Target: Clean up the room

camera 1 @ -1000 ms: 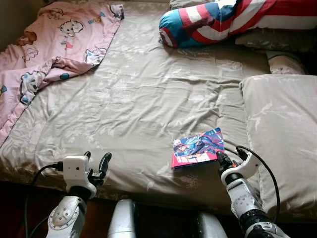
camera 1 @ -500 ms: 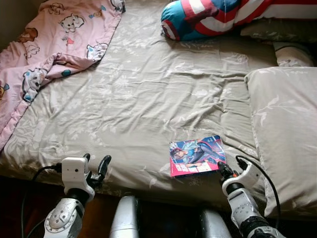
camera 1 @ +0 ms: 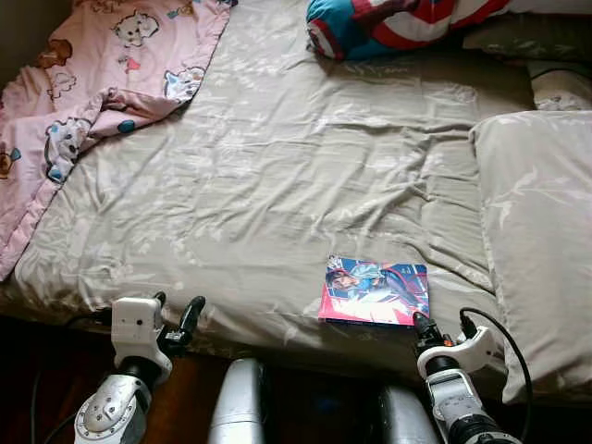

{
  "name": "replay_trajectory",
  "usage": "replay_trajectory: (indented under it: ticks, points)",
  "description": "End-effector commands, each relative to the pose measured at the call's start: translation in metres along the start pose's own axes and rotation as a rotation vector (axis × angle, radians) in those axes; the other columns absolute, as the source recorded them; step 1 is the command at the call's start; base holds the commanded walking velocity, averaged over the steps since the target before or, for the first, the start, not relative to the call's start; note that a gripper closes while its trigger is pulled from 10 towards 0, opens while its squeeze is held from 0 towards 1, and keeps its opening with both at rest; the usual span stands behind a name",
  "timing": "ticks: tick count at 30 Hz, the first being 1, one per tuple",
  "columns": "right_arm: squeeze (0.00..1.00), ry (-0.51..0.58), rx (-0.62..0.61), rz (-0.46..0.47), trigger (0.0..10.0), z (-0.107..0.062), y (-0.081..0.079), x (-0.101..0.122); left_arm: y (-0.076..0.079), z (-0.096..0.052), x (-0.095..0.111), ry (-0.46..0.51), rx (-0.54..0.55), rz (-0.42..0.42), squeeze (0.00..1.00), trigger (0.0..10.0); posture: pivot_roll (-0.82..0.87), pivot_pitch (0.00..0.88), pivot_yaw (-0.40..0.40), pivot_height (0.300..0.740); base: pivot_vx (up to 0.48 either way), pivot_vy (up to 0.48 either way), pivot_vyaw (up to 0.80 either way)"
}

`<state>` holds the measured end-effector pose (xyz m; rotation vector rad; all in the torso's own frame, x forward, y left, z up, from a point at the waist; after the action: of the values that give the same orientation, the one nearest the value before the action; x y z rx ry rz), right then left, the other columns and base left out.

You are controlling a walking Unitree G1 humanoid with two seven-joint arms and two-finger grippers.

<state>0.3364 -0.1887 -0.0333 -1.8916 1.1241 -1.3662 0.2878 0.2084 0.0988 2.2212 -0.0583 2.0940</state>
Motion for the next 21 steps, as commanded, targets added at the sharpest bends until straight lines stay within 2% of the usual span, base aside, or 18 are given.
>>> replay_trajectory:
  ticks: [1, 5, 11, 17, 18, 19, 21]
  points:
    - [0.00, -0.023, -0.011, 0.040, 10.0, -0.004, 0.005, -0.011, -0.006, -0.006, -0.004, -0.027, 0.014, 0.007, 0.00, 10.0, 0.23, 0.342, 0.102, 0.655, 0.000, 0.000, 0.00]
    - [0.00, 0.000, 0.033, 0.053, 10.0, 0.000, -0.003, -0.002, -0.005, -0.006, -0.003, -0.030, 0.005, 0.020, 0.00, 10.0, 0.23, 0.344, 0.108, 0.655, 0.000, 0.000, 0.00]
    - [0.00, 0.049, 0.011, 0.054, 10.0, 0.000, 0.002, 0.013, -0.003, -0.007, -0.002, -0.035, -0.004, 0.027, 0.00, 10.0, 0.24, 0.349, 0.113, 0.655, 0.000, 0.000, 0.00]
    - [0.00, 0.047, 0.007, 0.031, 10.0, -0.002, 0.007, 0.017, -0.003, -0.007, -0.002, -0.039, -0.008, 0.030, 0.00, 10.0, 0.23, 0.349, 0.113, 0.655, 0.000, 0.000, 0.00]
    - [0.18, 0.048, 0.007, 0.031, 10.0, -0.002, 0.007, 0.017, -0.002, -0.007, -0.003, -0.040, -0.008, 0.030, 0.00, 10.0, 0.23, 0.349, 0.113, 0.655, 0.000, 0.000, 0.00]
    - [0.48, 0.050, 0.005, 0.030, 10.0, -0.002, 0.008, 0.018, -0.002, -0.007, -0.003, -0.041, -0.009, 0.030, 0.00, 10.0, 0.23, 0.348, 0.113, 0.655, 0.000, 0.000, 0.00]
    - [0.52, 0.051, -0.003, 0.021, 10.0, -0.002, 0.009, 0.018, -0.002, -0.006, -0.004, -0.042, -0.009, 0.030, 0.00, 10.0, 0.23, 0.347, 0.113, 0.655, 0.000, 0.000, 0.00]
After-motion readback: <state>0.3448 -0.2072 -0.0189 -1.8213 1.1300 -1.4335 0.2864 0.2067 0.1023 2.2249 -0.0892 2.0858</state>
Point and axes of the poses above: a point about 5 cm out from each wrist's last joint towards the gripper, its own z axis pointing out of the wrist towards the gripper, its own x axis along the axis of the wrist's last joint, y = z × x, the point moved 6 cm from there along z, pointing out of the wrist towards the gripper, and after that the axes turned 4 degrees about -z, right-handed, at the moved point
